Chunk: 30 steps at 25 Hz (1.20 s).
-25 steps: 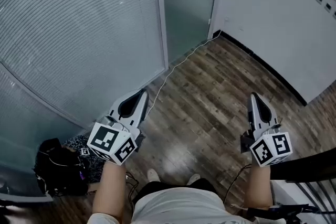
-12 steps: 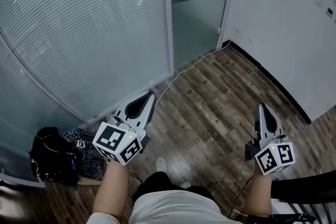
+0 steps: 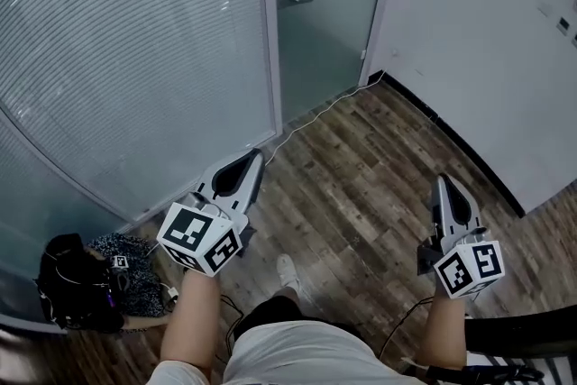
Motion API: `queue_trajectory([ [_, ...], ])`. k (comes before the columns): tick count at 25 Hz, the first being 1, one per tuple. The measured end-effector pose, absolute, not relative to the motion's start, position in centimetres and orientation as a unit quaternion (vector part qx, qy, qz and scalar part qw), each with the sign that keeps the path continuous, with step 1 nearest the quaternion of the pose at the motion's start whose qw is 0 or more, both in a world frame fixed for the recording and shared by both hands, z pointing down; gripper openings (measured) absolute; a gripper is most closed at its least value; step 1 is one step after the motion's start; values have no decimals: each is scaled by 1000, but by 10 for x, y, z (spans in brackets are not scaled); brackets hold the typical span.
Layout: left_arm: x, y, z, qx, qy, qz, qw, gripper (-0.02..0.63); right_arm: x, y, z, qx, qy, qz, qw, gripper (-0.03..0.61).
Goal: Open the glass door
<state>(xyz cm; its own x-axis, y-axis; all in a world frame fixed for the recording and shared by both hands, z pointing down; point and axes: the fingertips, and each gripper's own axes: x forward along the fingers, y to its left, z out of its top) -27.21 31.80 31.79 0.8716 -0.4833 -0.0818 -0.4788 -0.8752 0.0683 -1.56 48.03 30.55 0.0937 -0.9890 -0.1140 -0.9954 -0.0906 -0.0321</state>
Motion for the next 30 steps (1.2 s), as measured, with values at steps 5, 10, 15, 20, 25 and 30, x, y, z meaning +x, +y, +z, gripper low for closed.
queue_trajectory([
  [5,-250,259,319,967,-250,-49,24,-3,11,420,306,-741,670,25,51,0],
  [10,-231,185,313,966,-254,-41,24,-3,32,337,306,-738,672,13,54,0],
  [15,-218,120,308,966,-255,-37,14,-3,41,270,303,-735,675,18,53,0],
  [20,-209,78,313,966,-254,-37,23,-3,47,225,305,-733,679,17,46,0],
  [25,-198,44,312,965,-259,-34,21,-3,62,185,302,-727,685,14,45,0],
  [30,-183,8,308,960,-278,-38,15,-3,82,133,301,-707,705,14,55,0],
])
